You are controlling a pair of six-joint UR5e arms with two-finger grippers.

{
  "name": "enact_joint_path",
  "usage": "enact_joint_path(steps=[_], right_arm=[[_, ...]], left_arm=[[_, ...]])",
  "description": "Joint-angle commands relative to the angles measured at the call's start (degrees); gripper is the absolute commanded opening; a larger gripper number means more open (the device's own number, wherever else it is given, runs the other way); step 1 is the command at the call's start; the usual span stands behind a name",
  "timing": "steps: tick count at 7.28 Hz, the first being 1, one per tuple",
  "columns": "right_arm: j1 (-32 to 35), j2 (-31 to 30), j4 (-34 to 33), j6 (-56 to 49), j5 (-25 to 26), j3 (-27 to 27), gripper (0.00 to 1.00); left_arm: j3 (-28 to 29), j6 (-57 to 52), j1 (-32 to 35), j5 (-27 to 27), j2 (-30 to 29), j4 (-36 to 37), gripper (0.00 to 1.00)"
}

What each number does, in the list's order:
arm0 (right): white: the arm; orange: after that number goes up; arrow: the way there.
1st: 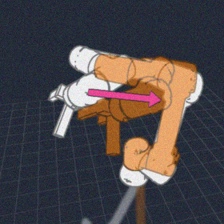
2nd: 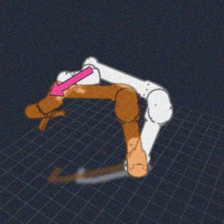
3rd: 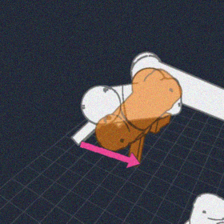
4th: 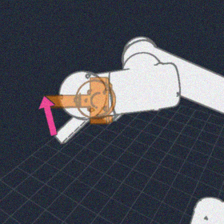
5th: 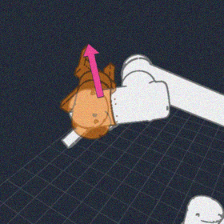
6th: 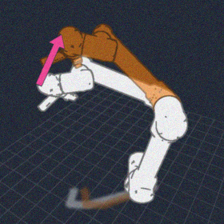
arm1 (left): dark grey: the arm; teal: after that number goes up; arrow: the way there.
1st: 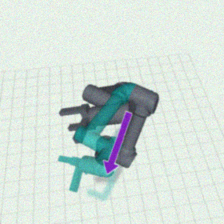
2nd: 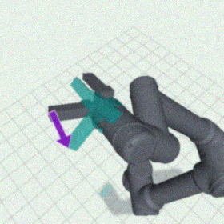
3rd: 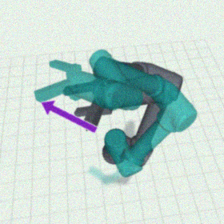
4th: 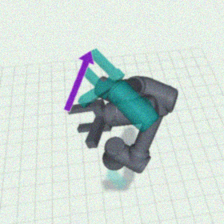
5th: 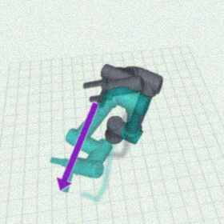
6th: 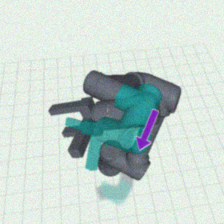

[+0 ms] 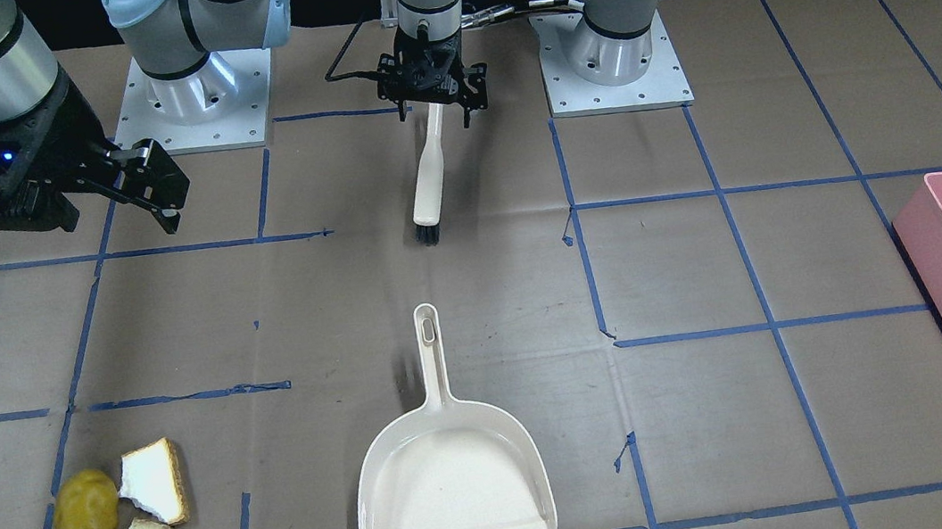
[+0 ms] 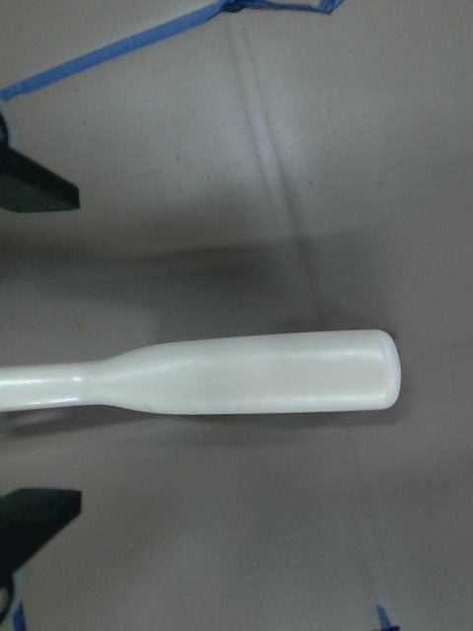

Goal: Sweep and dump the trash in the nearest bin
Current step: 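Lower the left gripper over the brush handle and close on it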

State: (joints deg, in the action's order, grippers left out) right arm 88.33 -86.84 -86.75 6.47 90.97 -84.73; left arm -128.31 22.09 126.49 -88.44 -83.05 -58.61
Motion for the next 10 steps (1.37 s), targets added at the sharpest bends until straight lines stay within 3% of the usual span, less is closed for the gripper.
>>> enact_joint_path(steps=[1,3,5,10], right_arm=[[0.0,-0.1,0.0,0.0,0.0,0.0,1.0],[0.0,-0.1,0.0,0.0,0.0,0.0,1.0],[0.1,0.0,-0.4,0.0,0.0,0.0,1.0],[0.1,-0.1,-0.4,0.0,0.0,-0.2,1.0]], left_arm=[[-4.2,1.2,2.4,-0.5,-0.4,6.7,0.99],[-7.0,1.4,2.6,-0.8,-0.3,8.9,0.96],[-10.8,1.0,2.6,-0.8,-0.1,18.2,0.96],[-13.8,1.3,3.7,-0.8,1.2,18.4,0.94]])
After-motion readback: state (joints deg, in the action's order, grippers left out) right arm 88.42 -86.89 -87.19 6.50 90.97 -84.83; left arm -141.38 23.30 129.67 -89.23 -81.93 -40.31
